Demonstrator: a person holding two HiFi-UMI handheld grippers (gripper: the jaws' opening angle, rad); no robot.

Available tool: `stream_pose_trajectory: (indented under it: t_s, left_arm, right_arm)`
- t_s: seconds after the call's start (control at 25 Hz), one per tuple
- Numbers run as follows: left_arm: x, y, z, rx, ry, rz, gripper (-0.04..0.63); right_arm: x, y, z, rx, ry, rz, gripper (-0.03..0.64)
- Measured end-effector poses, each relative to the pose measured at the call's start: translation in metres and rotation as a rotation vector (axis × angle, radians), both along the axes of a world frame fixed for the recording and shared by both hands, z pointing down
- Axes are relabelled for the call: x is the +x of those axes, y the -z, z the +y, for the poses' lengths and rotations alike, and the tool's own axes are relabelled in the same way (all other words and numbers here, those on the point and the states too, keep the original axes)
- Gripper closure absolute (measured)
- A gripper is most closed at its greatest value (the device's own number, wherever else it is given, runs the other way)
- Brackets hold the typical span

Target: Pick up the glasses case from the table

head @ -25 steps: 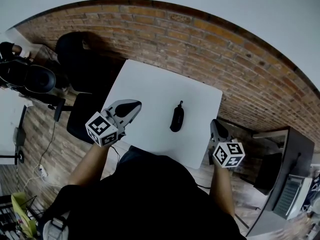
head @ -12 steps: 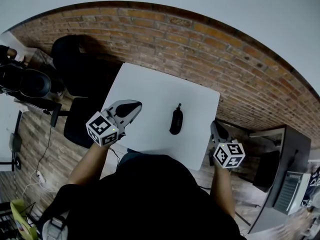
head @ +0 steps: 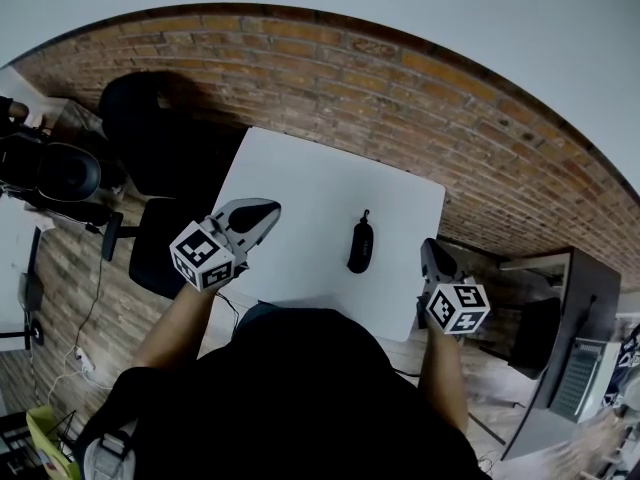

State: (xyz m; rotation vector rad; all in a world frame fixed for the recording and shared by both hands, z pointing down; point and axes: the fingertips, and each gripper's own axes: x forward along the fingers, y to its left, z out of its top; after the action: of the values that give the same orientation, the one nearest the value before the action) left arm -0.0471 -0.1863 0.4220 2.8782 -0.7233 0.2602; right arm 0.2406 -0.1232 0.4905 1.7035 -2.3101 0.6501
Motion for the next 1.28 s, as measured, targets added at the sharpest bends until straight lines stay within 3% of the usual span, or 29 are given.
stream_pose_trajectory:
  t_s: [0.44, 1.28]
  left_arm:
    - [-0.009, -0.002, -0.026, -0.017, -0.038, 0.002, 0.583]
    - [-0.041, -0.016, -0.052, -0.054, -0.017, -0.025, 0.583]
  right_arm:
    - [-0.012, -0.016, -0.012, -0.047, -0.040, 0.010, 0.601]
    - [-0.024, -0.118, -0.035, -0.215, -0.070, 0.073, 0.601]
